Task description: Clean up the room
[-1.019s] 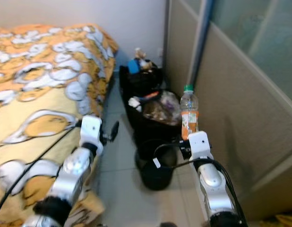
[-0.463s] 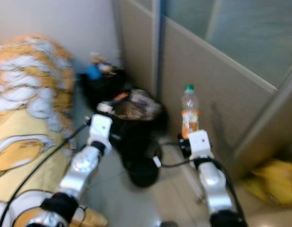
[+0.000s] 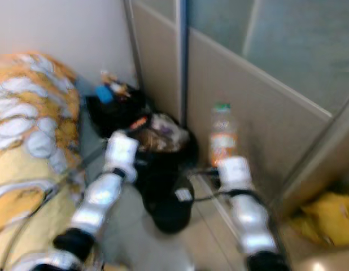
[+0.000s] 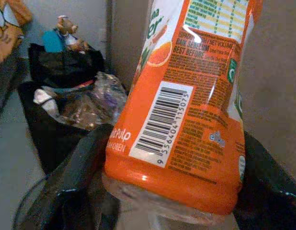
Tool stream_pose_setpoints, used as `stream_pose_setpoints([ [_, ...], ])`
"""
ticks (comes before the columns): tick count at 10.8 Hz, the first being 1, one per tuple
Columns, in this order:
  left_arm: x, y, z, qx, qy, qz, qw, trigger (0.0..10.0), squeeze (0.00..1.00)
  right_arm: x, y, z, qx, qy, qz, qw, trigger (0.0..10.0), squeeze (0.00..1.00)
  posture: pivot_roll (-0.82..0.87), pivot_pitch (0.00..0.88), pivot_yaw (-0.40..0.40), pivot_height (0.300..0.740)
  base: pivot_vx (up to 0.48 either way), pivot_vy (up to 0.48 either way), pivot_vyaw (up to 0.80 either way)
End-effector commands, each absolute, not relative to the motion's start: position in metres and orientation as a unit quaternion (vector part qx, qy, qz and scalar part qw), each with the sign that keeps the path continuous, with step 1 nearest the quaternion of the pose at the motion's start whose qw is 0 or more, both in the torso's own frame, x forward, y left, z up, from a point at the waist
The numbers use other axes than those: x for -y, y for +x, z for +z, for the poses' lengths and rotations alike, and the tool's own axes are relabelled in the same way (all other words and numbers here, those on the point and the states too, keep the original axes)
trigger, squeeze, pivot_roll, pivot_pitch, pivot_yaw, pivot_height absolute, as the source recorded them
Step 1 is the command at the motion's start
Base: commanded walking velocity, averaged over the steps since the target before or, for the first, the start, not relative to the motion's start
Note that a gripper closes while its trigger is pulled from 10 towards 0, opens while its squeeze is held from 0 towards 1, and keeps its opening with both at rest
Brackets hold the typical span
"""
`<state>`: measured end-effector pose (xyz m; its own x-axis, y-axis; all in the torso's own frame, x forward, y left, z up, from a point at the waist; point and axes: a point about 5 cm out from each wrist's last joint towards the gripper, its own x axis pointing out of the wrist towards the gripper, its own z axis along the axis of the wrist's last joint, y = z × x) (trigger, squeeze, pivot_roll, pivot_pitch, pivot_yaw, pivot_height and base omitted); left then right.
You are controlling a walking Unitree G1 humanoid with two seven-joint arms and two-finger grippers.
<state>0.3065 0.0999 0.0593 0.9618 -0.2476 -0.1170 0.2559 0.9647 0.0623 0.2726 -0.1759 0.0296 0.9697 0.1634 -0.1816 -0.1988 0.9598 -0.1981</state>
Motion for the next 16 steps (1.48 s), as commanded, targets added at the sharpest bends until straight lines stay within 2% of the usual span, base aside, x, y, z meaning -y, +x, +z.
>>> stream_pose_setpoints([
  [1,-0.09,0.307,0.06,-0.052,0.031,-0.139,0.988,10.0,0.0,0.188,0.274,0.034,-0.073,-0.12,0.077,0.987,0.0,0.0,-0.25,0.0,0.076,0.736,0.431,0.0,0.0],
  [4,-0.092,0.31,0.062,-0.047,0.032,-0.128,0.99,10.0,0.0,0.188,0.274,0.033,-0.074,-0.122,0.082,0.986,0.0,0.0,-0.25,0.0,0.073,0.736,0.48,0.0,0.0],
  [8,-0.1,0.313,0.061,-0.05,0.039,-0.104,0.993,10.0,0.0,0.18,0.274,0.032,-0.076,-0.114,0.104,0.985,0.0,0.0,-0.25,0.0,0.079,0.736,0.0,0.0,0.0],
  [11,-0.105,0.318,0.063,-0.052,0.048,-0.1,0.992,10.0,0.0,0.175,0.274,0.029,-0.084,-0.11,0.113,0.984,0.0,0.0,-0.25,0.0,0.083,0.736,0.0,0.445,-0.78],
  [12,-0.107,0.321,0.063,-0.055,0.058,-0.085,0.993,10.0,0.0,0.175,0.274,0.028,-0.087,-0.104,0.111,0.984,0.0,0.0,-0.25,0.0,0.083,0.736,0.0,0.0,-0.8],
  [13,-0.107,0.322,0.062,-0.06,0.051,-0.082,0.993,10.0,0.0,0.169,0.276,0.018,-0.128,-0.057,0.104,0.985,0.0,0.0,-0.25,0.0,0.085,0.736,0.0,0.0,0.0],
  [14,-0.107,0.322,0.061,-0.065,0.057,-0.091,0.992,10.0,0.0,0.156,0.275,-0.003,-0.209,0.011,0.094,0.973,0.0,0.0,-0.23,0.0,0.099,0.736,0.0,0.0,0.0],
  [16,-0.112,0.321,0.062,-0.064,0.064,-0.095,0.991,10.0,0.0,0.145,0.275,-0.013,-0.253,0.027,0.095,0.962,0.0,0.0,-0.21,0.0,0.115,0.736,0.0,0.0,0.0],
])
